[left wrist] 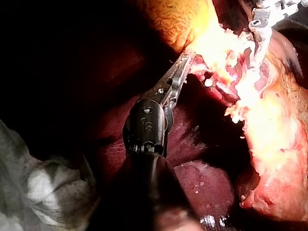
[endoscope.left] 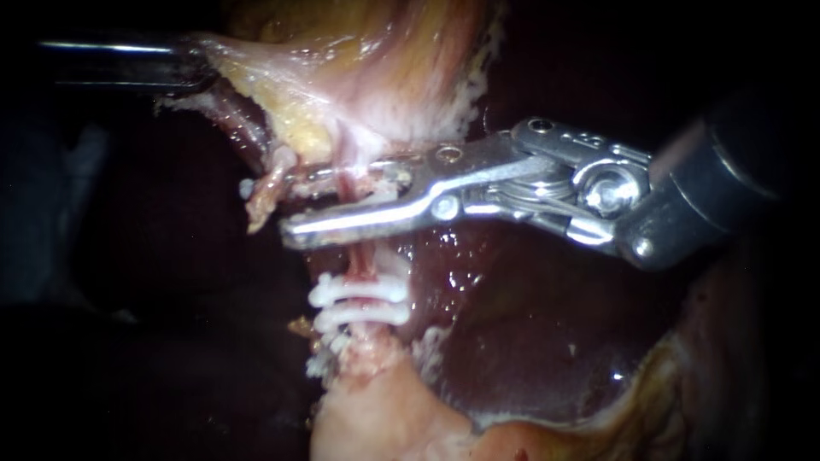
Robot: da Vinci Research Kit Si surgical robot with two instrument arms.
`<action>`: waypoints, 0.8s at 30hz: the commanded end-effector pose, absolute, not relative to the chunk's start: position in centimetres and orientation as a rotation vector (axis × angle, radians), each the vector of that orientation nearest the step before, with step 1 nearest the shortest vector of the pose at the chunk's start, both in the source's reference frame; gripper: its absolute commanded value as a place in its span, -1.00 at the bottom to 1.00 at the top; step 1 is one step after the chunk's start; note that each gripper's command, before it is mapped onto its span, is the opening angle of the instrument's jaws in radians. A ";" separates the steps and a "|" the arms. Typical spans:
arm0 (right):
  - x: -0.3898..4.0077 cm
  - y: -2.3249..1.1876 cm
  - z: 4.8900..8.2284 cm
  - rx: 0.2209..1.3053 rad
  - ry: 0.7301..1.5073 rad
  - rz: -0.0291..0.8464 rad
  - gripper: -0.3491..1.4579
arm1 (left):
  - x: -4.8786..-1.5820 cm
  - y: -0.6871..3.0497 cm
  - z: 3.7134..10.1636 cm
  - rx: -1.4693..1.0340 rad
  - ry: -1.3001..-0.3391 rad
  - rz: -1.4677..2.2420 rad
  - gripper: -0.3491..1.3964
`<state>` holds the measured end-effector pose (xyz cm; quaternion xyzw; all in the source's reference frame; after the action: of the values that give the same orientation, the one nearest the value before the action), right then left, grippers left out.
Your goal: Clipping third clip right tube
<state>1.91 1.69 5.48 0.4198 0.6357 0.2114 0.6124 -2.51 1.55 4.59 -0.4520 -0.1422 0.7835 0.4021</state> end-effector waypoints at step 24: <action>1.75 1.73 5.62 1.085 1.408 0.618 -1.00 | -2.53 1.54 4.62 -1.142 -0.356 1.980 -1.00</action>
<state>1.75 1.74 5.62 0.4659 0.6045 0.2657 0.5890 -2.53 1.54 4.62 -0.4520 -0.1408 0.7836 0.4022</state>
